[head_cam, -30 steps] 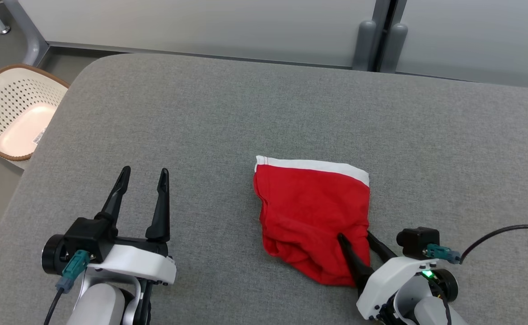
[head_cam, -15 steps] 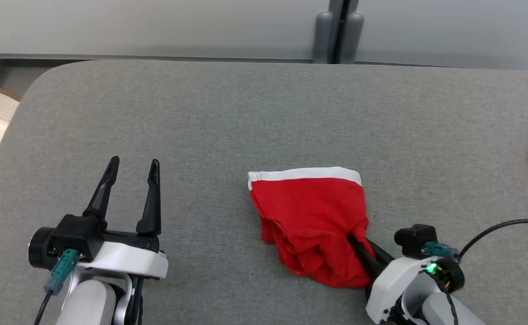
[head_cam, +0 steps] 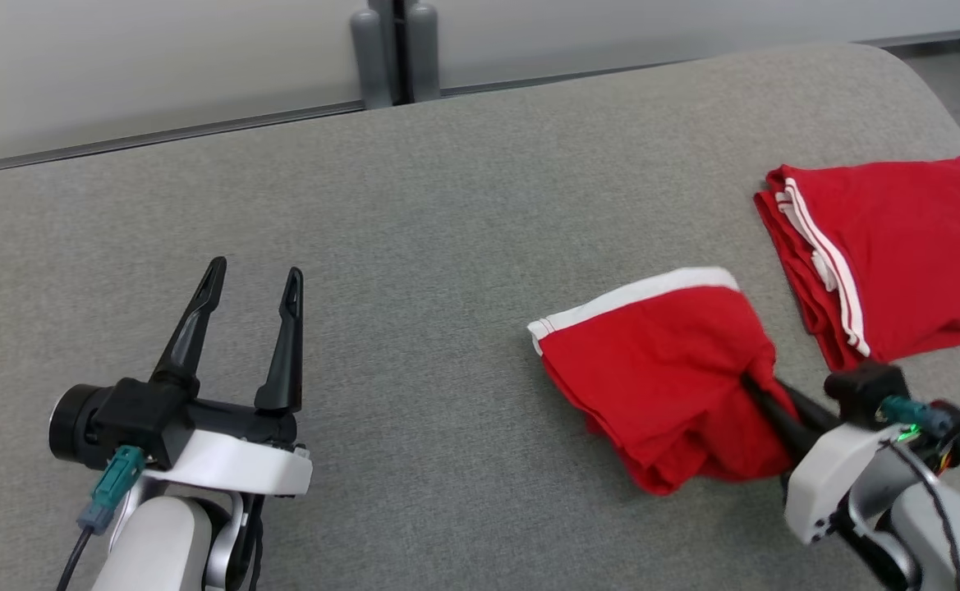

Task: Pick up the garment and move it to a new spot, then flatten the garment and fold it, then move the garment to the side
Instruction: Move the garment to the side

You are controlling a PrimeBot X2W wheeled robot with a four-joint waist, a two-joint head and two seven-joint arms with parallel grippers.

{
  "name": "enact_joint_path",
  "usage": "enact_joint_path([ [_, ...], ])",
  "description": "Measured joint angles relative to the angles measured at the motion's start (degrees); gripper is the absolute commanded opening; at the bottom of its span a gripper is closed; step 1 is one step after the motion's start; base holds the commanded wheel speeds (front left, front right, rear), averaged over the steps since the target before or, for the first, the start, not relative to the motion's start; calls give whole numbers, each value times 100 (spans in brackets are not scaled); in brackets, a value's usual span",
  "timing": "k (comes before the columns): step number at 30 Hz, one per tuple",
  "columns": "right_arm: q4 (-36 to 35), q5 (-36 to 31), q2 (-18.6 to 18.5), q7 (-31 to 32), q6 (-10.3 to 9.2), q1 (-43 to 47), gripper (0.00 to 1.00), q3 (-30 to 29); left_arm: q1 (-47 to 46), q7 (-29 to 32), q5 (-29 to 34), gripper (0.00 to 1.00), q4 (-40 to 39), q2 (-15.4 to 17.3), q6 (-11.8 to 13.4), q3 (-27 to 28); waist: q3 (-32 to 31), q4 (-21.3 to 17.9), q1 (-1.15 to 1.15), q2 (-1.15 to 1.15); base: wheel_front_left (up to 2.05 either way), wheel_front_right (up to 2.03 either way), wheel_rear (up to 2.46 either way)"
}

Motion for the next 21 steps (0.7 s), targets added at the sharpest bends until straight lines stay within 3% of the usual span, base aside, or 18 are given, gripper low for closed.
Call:
enact_joint_path([
  [7,-448,-338,-1029,-4,1,-1156,0,71,-387,119,57,100,-240,68,-47,-90,549,-338,0,0,0,0,0],
  [13,-167,-176,-1872,91,0,-1580,0,-501,-731,164,132,100,-397,177,-120,-154,1094,-311,0,0,0,0,0],
  [16,141,4,-2040,-45,1,-1639,0,-904,-854,170,156,100,-461,221,-144,-165,1333,-253,0,0,0,0,0],
  [21,708,199,-1995,-212,0,-1718,0,-1292,-1047,222,215,100,-581,290,-164,-201,1692,-146,0,0,0,0,0],
])
